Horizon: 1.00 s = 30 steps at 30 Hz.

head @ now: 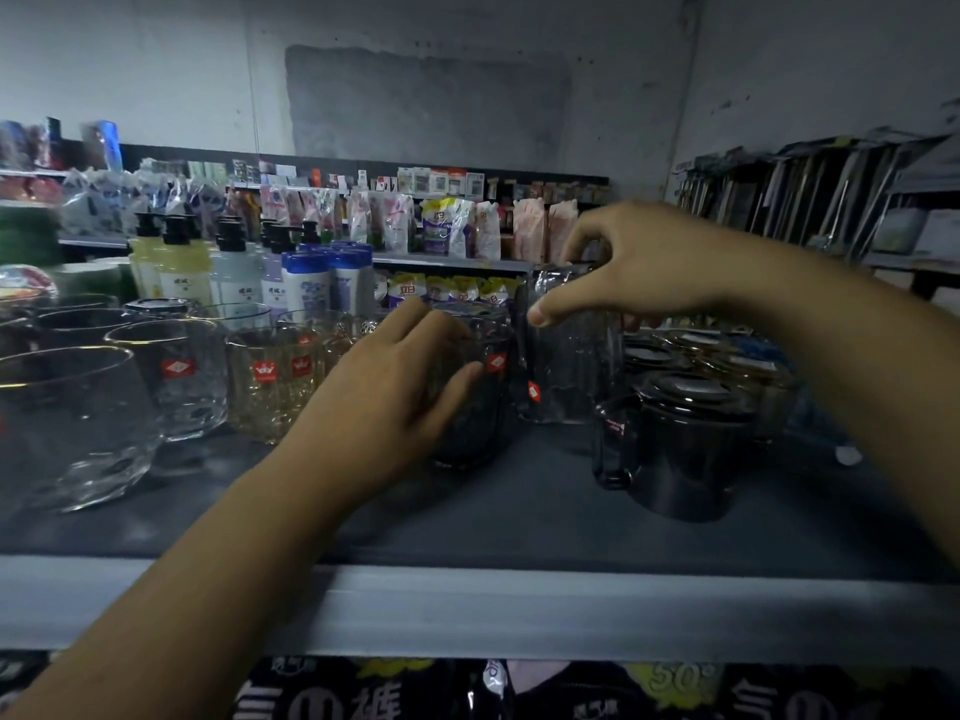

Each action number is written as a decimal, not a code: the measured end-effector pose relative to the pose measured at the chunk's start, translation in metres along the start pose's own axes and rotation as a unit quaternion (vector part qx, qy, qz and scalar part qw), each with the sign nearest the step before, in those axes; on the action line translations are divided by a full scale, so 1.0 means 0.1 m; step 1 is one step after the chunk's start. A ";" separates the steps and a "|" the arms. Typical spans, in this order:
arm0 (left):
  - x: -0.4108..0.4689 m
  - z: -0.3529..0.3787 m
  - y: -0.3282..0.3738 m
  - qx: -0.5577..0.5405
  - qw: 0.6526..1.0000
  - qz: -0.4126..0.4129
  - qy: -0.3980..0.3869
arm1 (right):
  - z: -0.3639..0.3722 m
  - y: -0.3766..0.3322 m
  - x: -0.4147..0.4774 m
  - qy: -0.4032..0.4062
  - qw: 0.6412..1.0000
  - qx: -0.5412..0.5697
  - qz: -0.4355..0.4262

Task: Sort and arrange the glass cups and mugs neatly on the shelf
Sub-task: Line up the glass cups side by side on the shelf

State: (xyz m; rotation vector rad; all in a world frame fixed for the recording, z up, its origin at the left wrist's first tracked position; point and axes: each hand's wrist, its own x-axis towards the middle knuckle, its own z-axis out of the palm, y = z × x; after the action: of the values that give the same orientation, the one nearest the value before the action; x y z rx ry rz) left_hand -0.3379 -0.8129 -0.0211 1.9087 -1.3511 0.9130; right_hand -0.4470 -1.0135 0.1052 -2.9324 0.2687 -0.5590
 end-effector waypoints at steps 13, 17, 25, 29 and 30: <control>0.00 0.02 0.02 -0.003 1.000 0.015 0.011 | 0.45 0.07 -0.25 -0.001 0.999 0.001 0.036; 0.00 0.02 0.03 -0.005 1.000 0.016 0.008 | 0.49 0.10 -0.29 -0.004 0.999 -0.009 0.031; 0.29 -0.18 0.07 0.064 0.998 0.022 -0.017 | 0.28 0.39 -0.21 -0.008 0.995 0.101 -0.027; 0.90 -0.13 0.01 0.081 0.989 0.004 -0.124 | 0.22 0.67 0.23 -0.035 0.996 0.078 -0.038; 1.03 -0.06 -0.01 0.080 0.984 -0.008 -0.158 | 0.24 0.72 0.34 -0.064 0.995 0.071 -0.036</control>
State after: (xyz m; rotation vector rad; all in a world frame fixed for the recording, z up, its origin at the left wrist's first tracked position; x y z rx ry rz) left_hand -0.3134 -0.8614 0.0665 2.2584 -1.4753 0.7514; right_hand -0.4173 -1.0878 0.0826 -2.8343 0.1037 -0.3800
